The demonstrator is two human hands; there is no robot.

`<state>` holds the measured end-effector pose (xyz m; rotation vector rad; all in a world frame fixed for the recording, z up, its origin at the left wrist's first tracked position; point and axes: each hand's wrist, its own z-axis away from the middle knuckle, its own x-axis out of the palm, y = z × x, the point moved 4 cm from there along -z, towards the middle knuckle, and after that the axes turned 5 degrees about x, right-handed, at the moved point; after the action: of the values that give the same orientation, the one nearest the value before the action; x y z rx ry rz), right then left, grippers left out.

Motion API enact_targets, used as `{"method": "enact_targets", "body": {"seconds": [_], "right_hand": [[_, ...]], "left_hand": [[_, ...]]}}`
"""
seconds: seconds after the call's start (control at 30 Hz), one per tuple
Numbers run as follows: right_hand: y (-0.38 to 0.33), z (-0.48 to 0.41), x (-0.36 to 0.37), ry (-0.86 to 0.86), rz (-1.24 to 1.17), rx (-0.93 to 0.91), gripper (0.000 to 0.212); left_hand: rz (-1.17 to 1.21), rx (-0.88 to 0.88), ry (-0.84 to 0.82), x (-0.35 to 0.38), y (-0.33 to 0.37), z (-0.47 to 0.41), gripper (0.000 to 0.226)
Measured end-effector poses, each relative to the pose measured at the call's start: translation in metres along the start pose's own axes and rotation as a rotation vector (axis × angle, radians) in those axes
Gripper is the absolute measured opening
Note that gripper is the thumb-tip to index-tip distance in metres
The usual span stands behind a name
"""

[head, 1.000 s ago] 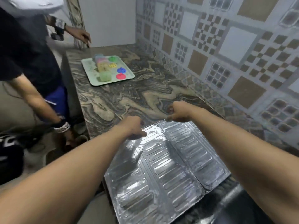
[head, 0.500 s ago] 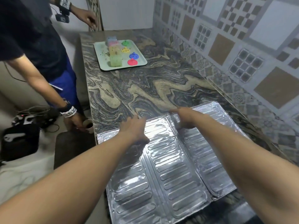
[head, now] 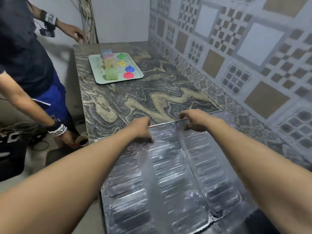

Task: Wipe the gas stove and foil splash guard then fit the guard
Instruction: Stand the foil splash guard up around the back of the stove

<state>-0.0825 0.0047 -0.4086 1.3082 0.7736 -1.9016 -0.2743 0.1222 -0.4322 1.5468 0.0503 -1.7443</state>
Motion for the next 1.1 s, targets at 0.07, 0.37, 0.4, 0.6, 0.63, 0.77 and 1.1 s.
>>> {"method": "enact_targets", "body": {"seconds": [0.07, 0.37, 0.4, 0.6, 0.63, 0.77, 1.1], "right_hand": [[0.006, 0.014, -0.023, 0.039, 0.007, 0.023, 0.046], [0.028, 0.114, -0.133, 0.213, -0.212, 0.086, 0.011], [0.031, 0.127, -0.141, 0.233, -0.251, 0.096, 0.016], [0.053, 0.178, -0.165, 0.323, -0.368, 0.160, 0.023], [0.056, 0.181, -0.166, 0.343, -0.378, 0.164, 0.022], [0.071, 0.190, -0.169, 0.449, -0.364, 0.214, 0.013], [0.105, 0.205, -0.172, 0.637, -0.342, 0.339, 0.014]], "left_hand": [[-0.005, 0.060, 0.053, -0.020, 0.014, 0.002, 0.056], [-0.021, 0.311, 0.243, -0.109, 0.101, 0.031, 0.029], [-0.025, 0.338, 0.256, -0.114, 0.110, 0.033, 0.029], [0.013, 0.506, 0.266, -0.135, 0.168, 0.032, 0.020], [0.016, 0.536, 0.267, -0.137, 0.178, 0.031, 0.018], [0.009, 0.640, 0.271, -0.142, 0.213, 0.023, 0.018], [-0.086, 0.682, 0.620, -0.126, 0.257, -0.006, 0.020]]}}
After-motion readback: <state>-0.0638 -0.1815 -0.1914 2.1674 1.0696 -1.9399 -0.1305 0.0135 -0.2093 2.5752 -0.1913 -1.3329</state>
